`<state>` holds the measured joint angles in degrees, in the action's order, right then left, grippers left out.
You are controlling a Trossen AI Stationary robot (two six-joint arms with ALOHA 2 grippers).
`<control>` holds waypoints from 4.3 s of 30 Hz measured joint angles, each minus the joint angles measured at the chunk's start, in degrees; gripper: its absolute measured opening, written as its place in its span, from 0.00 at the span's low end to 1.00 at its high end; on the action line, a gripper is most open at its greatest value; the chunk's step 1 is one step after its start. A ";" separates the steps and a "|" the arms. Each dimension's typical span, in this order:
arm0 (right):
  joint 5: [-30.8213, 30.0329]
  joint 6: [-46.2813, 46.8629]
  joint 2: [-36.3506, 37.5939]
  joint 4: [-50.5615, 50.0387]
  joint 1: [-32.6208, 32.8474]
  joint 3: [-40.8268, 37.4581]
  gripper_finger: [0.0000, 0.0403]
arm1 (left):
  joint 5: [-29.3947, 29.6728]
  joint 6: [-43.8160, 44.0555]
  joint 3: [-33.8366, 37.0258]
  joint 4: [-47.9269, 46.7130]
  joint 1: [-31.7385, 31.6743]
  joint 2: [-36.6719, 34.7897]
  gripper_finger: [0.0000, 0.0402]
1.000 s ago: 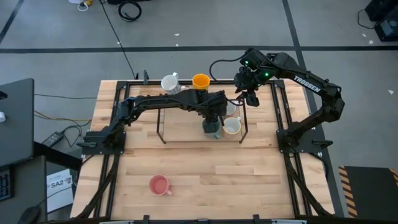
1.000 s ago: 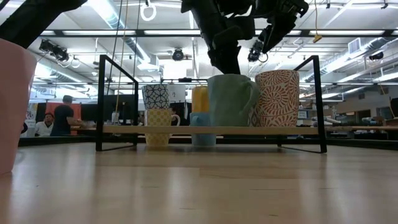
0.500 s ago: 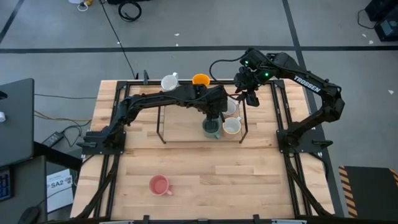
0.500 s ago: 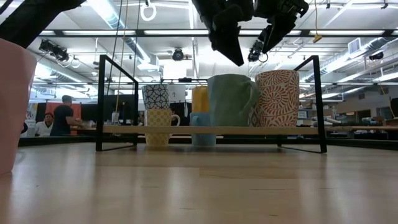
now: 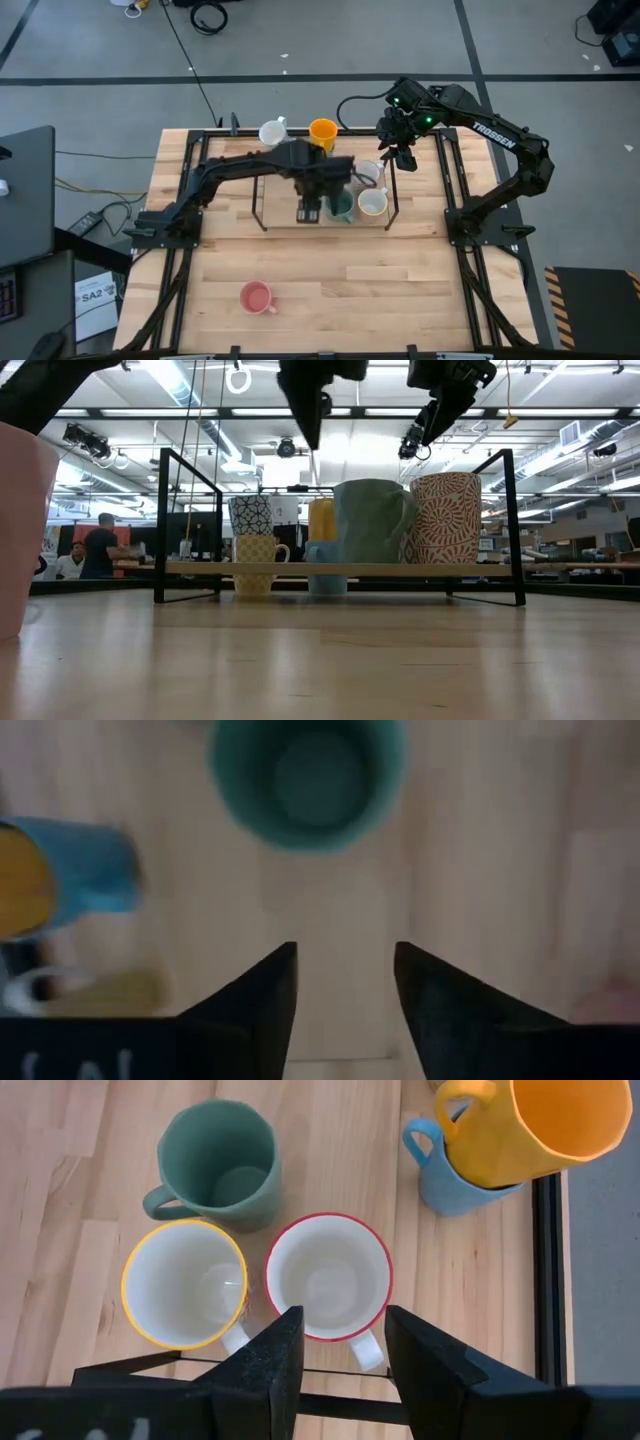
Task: Place coffee mugs
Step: Put the pink mug on the shelf
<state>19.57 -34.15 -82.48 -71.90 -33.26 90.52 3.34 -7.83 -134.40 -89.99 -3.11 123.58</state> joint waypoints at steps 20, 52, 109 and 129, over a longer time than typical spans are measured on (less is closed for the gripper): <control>0.02 0.11 0.00 -0.29 0.02 0.00 0.37 | -10.86 26.25 2.30 -0.04 18.45 -1.42 0.42; 0.02 0.13 0.00 -1.17 0.02 0.00 0.37 | -9.06 72.05 63.07 26.80 34.95 -33.34 0.41; 0.02 0.13 0.00 -0.53 0.02 -0.02 0.37 | -13.03 46.26 44.74 43.73 -1.36 -33.17 0.06; 0.04 0.13 0.00 0.31 0.02 -0.02 0.37 | -12.53 35.43 42.66 43.94 -21.41 -26.63 0.06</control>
<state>19.62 -34.02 -82.48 -71.59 -33.24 90.50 -9.20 27.60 -91.74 -46.05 -24.52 96.95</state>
